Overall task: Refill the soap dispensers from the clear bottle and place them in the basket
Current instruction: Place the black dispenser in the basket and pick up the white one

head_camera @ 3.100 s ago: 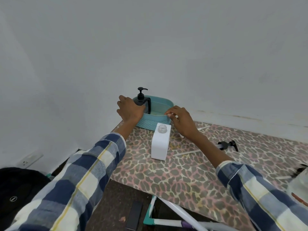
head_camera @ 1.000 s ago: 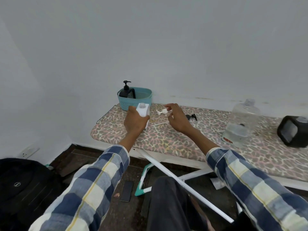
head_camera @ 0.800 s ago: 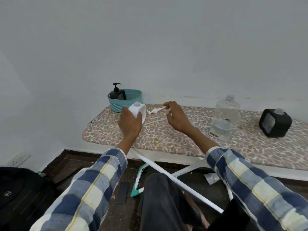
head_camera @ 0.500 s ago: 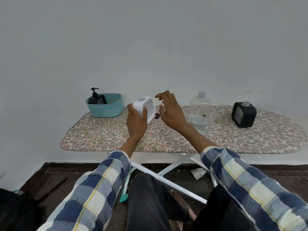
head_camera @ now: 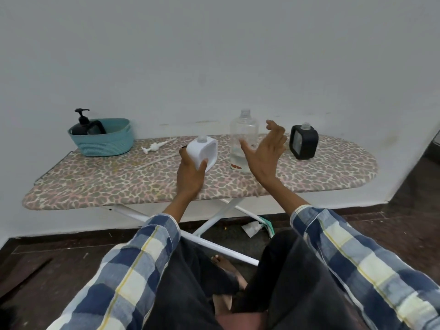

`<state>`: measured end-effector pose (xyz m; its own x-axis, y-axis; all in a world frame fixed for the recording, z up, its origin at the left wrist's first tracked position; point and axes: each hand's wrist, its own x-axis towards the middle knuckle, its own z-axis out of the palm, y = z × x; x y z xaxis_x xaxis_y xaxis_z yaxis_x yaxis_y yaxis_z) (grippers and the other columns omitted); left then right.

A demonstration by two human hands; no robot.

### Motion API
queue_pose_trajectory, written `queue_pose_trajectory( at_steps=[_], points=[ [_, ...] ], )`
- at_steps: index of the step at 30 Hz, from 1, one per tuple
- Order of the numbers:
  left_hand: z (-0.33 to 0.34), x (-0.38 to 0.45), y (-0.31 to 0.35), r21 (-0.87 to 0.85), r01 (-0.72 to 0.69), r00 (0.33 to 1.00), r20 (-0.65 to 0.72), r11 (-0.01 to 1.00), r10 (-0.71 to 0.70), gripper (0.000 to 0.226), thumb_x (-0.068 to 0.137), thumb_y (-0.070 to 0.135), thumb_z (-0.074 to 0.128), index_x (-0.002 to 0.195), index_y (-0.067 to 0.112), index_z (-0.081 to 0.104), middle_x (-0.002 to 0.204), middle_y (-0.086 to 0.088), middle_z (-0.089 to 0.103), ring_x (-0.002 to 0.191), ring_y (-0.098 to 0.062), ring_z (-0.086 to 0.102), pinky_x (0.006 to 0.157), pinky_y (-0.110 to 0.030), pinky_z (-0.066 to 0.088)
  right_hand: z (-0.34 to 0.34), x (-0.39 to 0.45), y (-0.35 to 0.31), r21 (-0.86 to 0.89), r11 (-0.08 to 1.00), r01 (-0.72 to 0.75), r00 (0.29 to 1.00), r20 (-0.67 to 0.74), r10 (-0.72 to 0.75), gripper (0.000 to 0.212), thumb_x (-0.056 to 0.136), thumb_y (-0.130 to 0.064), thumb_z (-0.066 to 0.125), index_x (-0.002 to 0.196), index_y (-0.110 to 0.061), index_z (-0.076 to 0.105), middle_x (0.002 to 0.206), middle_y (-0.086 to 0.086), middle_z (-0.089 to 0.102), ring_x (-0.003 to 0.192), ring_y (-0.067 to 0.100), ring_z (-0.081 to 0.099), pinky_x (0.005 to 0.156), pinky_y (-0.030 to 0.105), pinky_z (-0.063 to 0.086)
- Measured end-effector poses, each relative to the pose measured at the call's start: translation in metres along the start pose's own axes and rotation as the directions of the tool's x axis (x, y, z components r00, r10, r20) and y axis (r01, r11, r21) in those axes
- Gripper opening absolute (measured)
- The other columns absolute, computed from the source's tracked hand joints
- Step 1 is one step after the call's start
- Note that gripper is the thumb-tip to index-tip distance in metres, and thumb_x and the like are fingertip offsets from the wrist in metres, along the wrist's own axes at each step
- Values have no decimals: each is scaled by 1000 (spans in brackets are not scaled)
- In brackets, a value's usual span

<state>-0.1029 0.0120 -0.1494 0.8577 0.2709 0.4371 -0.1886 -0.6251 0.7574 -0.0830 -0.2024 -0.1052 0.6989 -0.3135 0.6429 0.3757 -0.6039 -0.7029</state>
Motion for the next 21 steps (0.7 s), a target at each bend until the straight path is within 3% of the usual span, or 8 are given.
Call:
queue_pose_trajectory(
  at_steps=[4,6,9,14,17,21],
  points=[
    [0,3,-3,35,22,999,29,999,-23,64,102,34,66,147,14,25,143,-18,57,116,-40,63,80,-40,51,7,1,26,90,982,-168,942,308,133,103,75,-64,83,153,-19,33,131,2,55,126,27,54,108,50,46],
    [-1,5,-5,45,33,998,45,998,-35,67,100,32,68,149,12,25,145,-17,56,120,-40,62,84,-43,52,11,3,30,109,976,-187,907,400,129,99,75,-61,86,151,-16,39,132,5,59,123,27,59,106,49,52],
    [-3,8,-7,49,56,997,50,997,-58,72,99,32,70,151,11,26,146,-16,56,122,-39,62,89,-48,56,15,7,33,162,973,-167,912,400,90,76,85,-40,89,142,-13,46,130,9,60,120,27,61,100,39,53],
    [-1,15,-2,119,45,998,45,992,-50,69,99,42,67,148,13,28,142,-15,60,118,-41,64,86,-48,56,12,18,31,128,992,-20,929,369,-29,70,84,-42,88,136,-17,47,113,5,61,100,22,62,74,25,47],
    [0,25,0,198,-20,999,45,980,11,69,100,50,64,148,14,30,139,-15,62,114,-41,65,81,-44,51,8,26,31,109,991,71,927,361,-106,71,82,-43,88,137,-24,48,118,2,58,103,19,60,75,30,48],
    [0,27,-6,158,-73,996,58,985,64,68,102,51,62,149,14,30,145,-15,58,117,-40,64,78,-41,50,7,39,40,-5,986,164,920,361,-151,80,81,-42,89,145,-21,45,128,6,50,106,21,58,80,34,51]
  ],
)
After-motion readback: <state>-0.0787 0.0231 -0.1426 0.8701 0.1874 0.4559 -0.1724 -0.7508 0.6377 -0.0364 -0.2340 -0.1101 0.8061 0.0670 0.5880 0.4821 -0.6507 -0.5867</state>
